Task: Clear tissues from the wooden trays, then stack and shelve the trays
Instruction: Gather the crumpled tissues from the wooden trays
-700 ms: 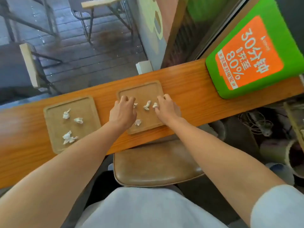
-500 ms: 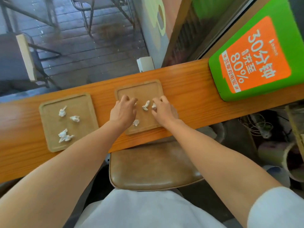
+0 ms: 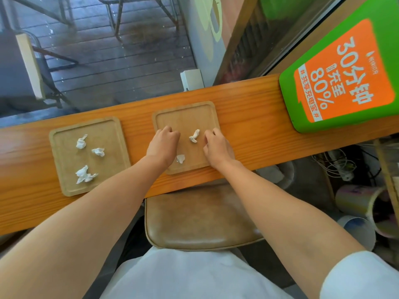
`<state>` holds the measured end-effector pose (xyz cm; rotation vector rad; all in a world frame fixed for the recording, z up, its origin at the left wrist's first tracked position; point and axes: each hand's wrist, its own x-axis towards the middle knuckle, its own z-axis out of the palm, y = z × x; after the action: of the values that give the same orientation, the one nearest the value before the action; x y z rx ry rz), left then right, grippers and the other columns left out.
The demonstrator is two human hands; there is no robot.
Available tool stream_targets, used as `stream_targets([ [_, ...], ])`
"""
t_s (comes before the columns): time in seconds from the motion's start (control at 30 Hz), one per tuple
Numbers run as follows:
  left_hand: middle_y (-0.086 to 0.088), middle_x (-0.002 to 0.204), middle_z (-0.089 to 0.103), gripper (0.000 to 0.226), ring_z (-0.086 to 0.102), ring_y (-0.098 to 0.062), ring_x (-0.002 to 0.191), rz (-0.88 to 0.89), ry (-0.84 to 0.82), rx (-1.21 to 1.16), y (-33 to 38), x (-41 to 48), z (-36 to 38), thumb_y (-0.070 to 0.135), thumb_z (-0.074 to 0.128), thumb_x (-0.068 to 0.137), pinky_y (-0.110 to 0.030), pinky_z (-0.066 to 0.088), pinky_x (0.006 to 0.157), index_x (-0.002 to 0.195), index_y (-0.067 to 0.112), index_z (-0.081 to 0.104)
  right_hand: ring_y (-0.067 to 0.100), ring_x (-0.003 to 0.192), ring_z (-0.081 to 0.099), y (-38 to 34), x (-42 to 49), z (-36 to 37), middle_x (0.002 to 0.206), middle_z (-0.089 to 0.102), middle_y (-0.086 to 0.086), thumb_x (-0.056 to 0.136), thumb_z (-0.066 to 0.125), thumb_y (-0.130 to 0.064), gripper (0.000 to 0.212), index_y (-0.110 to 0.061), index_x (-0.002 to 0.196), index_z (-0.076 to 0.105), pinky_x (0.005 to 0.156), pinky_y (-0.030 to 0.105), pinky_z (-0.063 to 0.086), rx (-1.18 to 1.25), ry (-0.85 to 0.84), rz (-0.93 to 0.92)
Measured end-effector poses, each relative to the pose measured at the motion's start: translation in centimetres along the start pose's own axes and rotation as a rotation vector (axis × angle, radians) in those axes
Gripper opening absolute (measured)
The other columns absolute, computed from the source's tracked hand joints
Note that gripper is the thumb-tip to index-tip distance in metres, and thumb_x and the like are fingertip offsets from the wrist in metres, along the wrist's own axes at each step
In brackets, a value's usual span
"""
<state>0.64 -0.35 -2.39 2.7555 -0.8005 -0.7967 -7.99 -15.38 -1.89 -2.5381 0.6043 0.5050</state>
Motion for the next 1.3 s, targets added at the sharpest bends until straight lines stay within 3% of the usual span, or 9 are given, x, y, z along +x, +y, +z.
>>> stream_targets([
  [0.07,-0.011,0.092,0.052,0.024,0.047,-0.028,0.080,-0.003,-0.013,-0.010,-0.3,-0.1,0.0,-0.015,0.054,0.082,-0.037,0.046,0.064,0.092,0.005,0.064,0.030,0.076,0.051,0.1,-0.1,-0.1,0.101,0.049,0.013,0.088,0.050,-0.002,0.007,-0.005,0.095,0.050,0.058,0.037,0.036,0.004,-0.013,0.020],
  [0.27,-0.013,0.099,0.059,0.028,0.050,-0.031,0.097,-0.079,-0.058,-0.079,-0.4,-0.7,-0.3,-0.005,0.045,0.087,-0.040,0.051,0.071,0.103,0.006,0.065,0.028,0.077,0.046,0.0,-0.4,-0.5,0.100,0.042,0.011,0.088,0.051,-0.005,0.006,-0.006,0.085,0.047,0.061,0.036,0.034,0.006,-0.078,0.049],
  [0.47,-0.013,0.112,0.056,0.043,0.052,-0.031,0.100,-0.157,-0.048,-0.141,0.0,-2.2,-0.5,-0.015,0.046,0.082,-0.037,0.049,0.073,0.116,0.008,0.059,0.025,0.080,0.045,-0.8,-0.1,-1.3,0.096,0.043,0.006,0.091,0.041,-0.008,0.009,-0.013,0.085,0.045,0.067,0.035,0.037,0.016,-0.185,0.025],
  [0.67,-0.011,0.110,0.056,0.039,0.051,-0.028,0.098,-0.139,-0.112,-0.183,0.0,-3.4,-0.5,-0.013,0.046,0.082,-0.039,0.050,0.077,0.112,0.008,0.059,0.025,0.080,0.045,-1.5,0.1,-1.4,0.096,0.044,0.003,0.087,0.032,-0.010,0.014,-0.015,0.084,0.044,0.067,0.034,0.034,0.020,-0.208,0.050],
  [0.83,-0.013,0.099,0.059,0.019,0.051,-0.029,0.089,-0.122,-0.107,-0.197,0.3,-3.9,-0.2,0.001,0.042,0.086,-0.041,0.049,0.074,0.098,0.007,0.056,0.026,0.082,0.049,-1.8,0.4,-1.1,0.097,0.046,0.004,0.085,0.033,-0.012,0.012,-0.015,0.084,0.045,0.067,0.037,0.038,0.005,-0.228,0.007],
  [0.97,-0.010,0.098,0.057,0.015,0.052,-0.029,0.083,-0.147,-0.080,-0.196,0.6,-4.0,0.3,0.016,0.043,0.094,-0.041,0.048,0.067,0.104,0.009,0.051,0.027,0.081,0.050,-2.0,0.8,-1.0,0.097,0.047,0.005,0.087,0.044,-0.017,0.006,-0.017,0.093,0.043,0.065,0.038,0.041,-0.002,-0.156,-0.021],
  [1.1,-0.009,0.101,0.059,0.023,0.057,-0.029,0.085,-0.155,-0.100,-0.162,0.7,-3.9,1.3,0.032,0.048,0.096,-0.046,0.054,0.072,0.109,0.013,0.049,0.027,0.083,0.054,-1.8,1.5,-0.9,0.103,0.050,0.007,0.092,0.051,-0.028,0.028,-0.017,0.115,0.041,0.067,0.042,0.050,-0.006,-0.089,-0.029],
  [1.3,-0.007,0.100,0.057,0.030,0.059,-0.030,0.084,-0.132,-0.087,-0.117,1.3,-3.7,2.1,0.040,0.058,0.092,-0.043,0.055,0.065,0.108,0.017,0.047,0.028,0.092,0.054,-1.3,2.6,-0.1,0.111,0.049,0.010,0.094,0.052,-0.043,0.039,-0.019,0.121,0.039,0.074,0.043,0.050,-0.057,-0.141,-0.025],
])
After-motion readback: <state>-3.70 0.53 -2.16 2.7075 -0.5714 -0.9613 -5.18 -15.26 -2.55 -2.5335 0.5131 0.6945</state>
